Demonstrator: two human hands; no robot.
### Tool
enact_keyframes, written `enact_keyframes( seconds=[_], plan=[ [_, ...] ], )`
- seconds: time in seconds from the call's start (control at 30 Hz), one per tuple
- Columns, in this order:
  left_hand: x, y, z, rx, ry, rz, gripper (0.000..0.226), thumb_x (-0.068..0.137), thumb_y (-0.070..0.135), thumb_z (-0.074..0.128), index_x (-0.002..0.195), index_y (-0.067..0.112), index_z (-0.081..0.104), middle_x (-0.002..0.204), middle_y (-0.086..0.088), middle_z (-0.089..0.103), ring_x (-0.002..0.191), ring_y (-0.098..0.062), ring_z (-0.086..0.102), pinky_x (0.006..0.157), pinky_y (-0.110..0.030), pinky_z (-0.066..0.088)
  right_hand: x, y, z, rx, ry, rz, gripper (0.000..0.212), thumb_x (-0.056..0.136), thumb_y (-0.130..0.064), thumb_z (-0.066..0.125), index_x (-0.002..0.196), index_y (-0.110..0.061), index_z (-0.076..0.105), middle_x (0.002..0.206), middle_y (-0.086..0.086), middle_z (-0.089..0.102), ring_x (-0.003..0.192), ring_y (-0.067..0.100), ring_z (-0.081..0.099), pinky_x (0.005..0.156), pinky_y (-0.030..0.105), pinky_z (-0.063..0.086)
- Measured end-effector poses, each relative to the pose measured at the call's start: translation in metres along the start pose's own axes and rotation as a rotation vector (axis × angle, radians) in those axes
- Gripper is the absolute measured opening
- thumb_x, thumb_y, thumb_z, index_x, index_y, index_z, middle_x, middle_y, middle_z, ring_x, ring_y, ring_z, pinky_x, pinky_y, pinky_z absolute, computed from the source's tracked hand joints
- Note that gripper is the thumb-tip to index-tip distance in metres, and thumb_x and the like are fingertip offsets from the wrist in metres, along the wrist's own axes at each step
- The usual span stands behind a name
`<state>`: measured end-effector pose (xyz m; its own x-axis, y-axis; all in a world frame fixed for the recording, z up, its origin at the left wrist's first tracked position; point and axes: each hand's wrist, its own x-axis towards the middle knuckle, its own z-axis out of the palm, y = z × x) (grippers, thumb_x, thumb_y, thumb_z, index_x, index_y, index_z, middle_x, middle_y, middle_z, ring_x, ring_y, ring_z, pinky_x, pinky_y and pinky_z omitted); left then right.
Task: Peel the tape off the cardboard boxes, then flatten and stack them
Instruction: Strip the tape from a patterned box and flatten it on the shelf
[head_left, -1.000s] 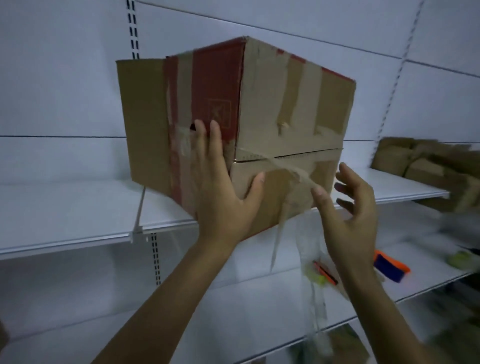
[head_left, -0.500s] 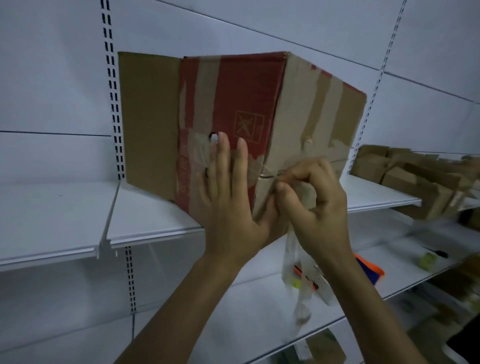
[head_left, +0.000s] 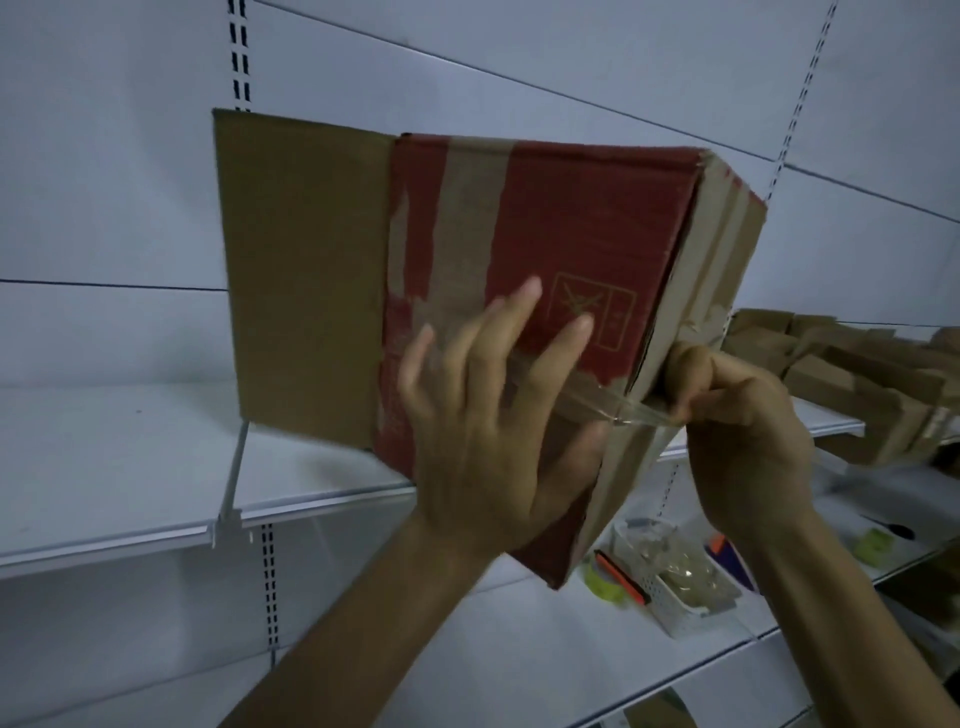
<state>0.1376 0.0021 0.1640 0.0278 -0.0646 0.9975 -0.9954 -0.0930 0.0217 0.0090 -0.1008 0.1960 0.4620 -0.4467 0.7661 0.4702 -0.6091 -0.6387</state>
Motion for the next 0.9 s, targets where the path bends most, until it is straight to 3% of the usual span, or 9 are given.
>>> enact_keyframes(
  seconds=[0.13,0.2,0.33,0.43,0.57,0.63,0.7,0.77,0.9],
  plan=[
    [0.076,-0.001,-0.007,0.033,-0.068,0.075,0.078,0.084,0.069,0.035,0.145,0.021,0.028,0.153,-0.012,0.030,0.142,-0.026,0.023,0.114,-0.054,0.014,-0.005,0.003,0.009,-0.062,0.061,-0.051,0.017,0.065,-0.026,0.045,0.049,-0.028,0.048,0.054,-0.010,0.042,0.058,0.015,0.037,0.057,0.030,0.030],
    [0.105,0.004,-0.004,0.053,-0.172,0.143,0.082,0.079,0.074,0.041,0.144,0.023,0.037,0.147,-0.008,0.040,0.137,-0.025,0.033,0.112,-0.052,0.021,-0.005,0.003,0.016,-0.119,0.079,-0.069,0.015,0.071,-0.026,0.049,0.057,-0.027,0.051,0.061,-0.008,0.048,0.063,0.009,0.043,0.061,0.020,0.036],
    [0.111,0.007,0.003,0.004,-0.145,0.119,0.049,0.076,0.044,0.057,0.122,0.025,0.058,0.114,-0.001,0.056,0.109,-0.020,0.051,0.097,-0.033,0.032,-0.021,0.003,0.023,-0.348,0.254,-0.156,0.008,0.081,-0.033,0.058,0.081,-0.026,0.060,0.091,0.002,0.058,0.089,0.011,0.055,0.078,0.019,0.044],
    [0.106,0.008,0.002,-0.018,-0.113,0.103,0.044,0.076,0.035,0.058,0.119,0.024,0.059,0.112,-0.002,0.056,0.109,-0.021,0.051,0.098,-0.035,0.034,-0.042,0.025,0.020,-0.597,0.335,-0.263,0.035,0.081,-0.030,0.062,0.115,-0.023,0.058,0.125,0.002,0.051,0.120,0.012,0.047,0.102,0.021,0.037],
    [0.100,0.028,0.007,-0.022,-0.110,-0.046,0.046,0.073,0.029,0.059,0.119,0.024,0.054,0.124,-0.004,0.049,0.124,-0.024,0.043,0.102,-0.050,0.034,-0.047,0.063,-0.010,-0.541,0.406,0.116,0.079,0.083,-0.024,0.073,0.147,-0.026,0.027,0.147,-0.015,0.029,0.138,0.004,0.028,0.115,0.035,0.030],
    [0.093,0.039,0.015,0.012,-0.103,-0.109,0.052,0.071,0.036,0.065,0.121,0.025,0.052,0.131,-0.006,0.045,0.131,-0.026,0.037,0.101,-0.055,0.034,-0.041,0.069,-0.022,-0.568,0.346,0.092,0.074,0.083,-0.026,0.069,0.147,-0.026,0.031,0.151,-0.013,0.030,0.139,0.005,0.029,0.114,0.031,0.029],
    [0.090,0.042,0.022,0.084,-0.055,-0.112,0.056,0.070,0.038,0.070,0.121,0.025,0.052,0.132,-0.008,0.047,0.130,-0.027,0.039,0.098,-0.056,0.037,-0.031,0.067,-0.026,-0.559,0.305,0.006,0.051,0.083,-0.024,0.061,0.133,-0.021,0.053,0.140,-0.004,0.051,0.129,0.004,0.045,0.107,0.023,0.037],
    [0.088,0.041,0.026,0.142,-0.010,-0.111,0.056,0.070,0.037,0.071,0.121,0.027,0.050,0.131,-0.008,0.048,0.128,-0.026,0.042,0.096,-0.054,0.039,-0.028,0.064,-0.031,-0.557,0.323,-0.076,0.025,0.085,-0.025,0.056,0.107,-0.021,0.068,0.110,-0.008,0.067,0.103,-0.005,0.057,0.087,0.014,0.046],
    [0.087,0.047,0.032,0.188,0.006,-0.121,0.056,0.071,0.040,0.070,0.121,0.029,0.047,0.131,-0.006,0.048,0.128,-0.023,0.043,0.096,-0.051,0.040,-0.057,0.062,-0.029,-0.497,0.334,0.011,0.014,0.085,-0.020,0.054,0.077,-0.024,0.064,0.068,-0.017,0.059,0.066,0.003,0.056,0.056,0.012,0.040]
  ],
)
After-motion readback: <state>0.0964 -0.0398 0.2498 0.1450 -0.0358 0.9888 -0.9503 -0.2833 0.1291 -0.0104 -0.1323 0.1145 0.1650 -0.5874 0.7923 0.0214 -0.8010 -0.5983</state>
